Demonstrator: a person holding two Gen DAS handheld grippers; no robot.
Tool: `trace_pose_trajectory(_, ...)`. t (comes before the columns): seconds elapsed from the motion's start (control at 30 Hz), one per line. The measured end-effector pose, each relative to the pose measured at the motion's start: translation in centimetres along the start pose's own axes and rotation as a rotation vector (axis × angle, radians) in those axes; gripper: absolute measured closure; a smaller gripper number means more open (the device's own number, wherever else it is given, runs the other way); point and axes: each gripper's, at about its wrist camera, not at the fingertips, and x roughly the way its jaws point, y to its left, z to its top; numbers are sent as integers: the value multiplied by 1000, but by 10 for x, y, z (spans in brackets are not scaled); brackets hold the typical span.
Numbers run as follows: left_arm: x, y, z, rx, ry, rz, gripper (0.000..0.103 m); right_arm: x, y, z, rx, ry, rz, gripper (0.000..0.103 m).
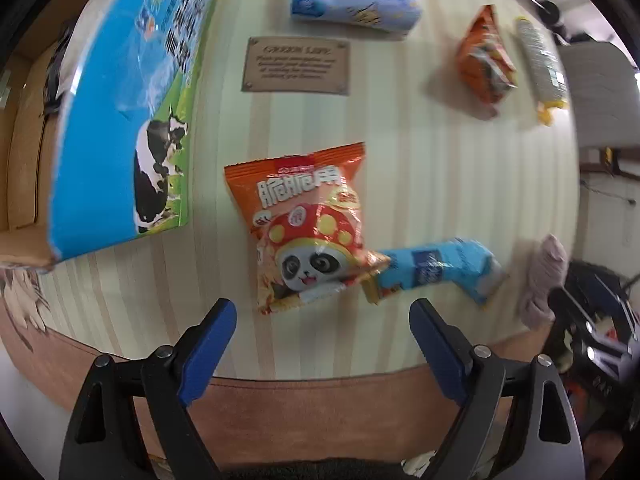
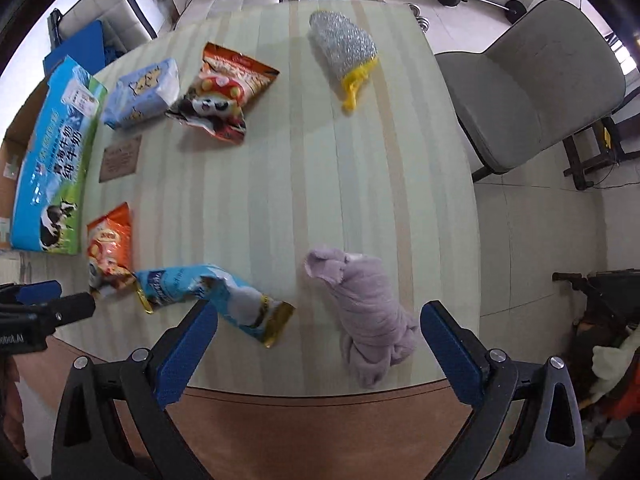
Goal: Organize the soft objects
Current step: 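Grasp the orange panda bag with the left tool while the right grasps the lilac towel, then carry both items into the box and release them beside the white pouch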
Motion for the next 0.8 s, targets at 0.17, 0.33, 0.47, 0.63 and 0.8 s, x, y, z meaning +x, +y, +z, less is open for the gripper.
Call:
trace_pose_trajectory(0.17,21,6,14,-102,6,43,14,23,-8,-5,-16,19,-14,0)
trace_pose_trajectory(0.33,32,11,25,-165,-5,-6,17,44,-17,-7,-7,50,-32,0)
trace_pose_trajectory(0.47,30,10,27,-172,-22,-22,39,61,-26,-7,20,91,-21,4)
trace_pose_trajectory(0.63,23,10,15,-148,-27,-38,56,73,-31,-9,35,122,50,30)
trace_pose_trajectory(0.8,14,11,0,-121,-30,-60,58,70,-37,-23,45,118,112,65)
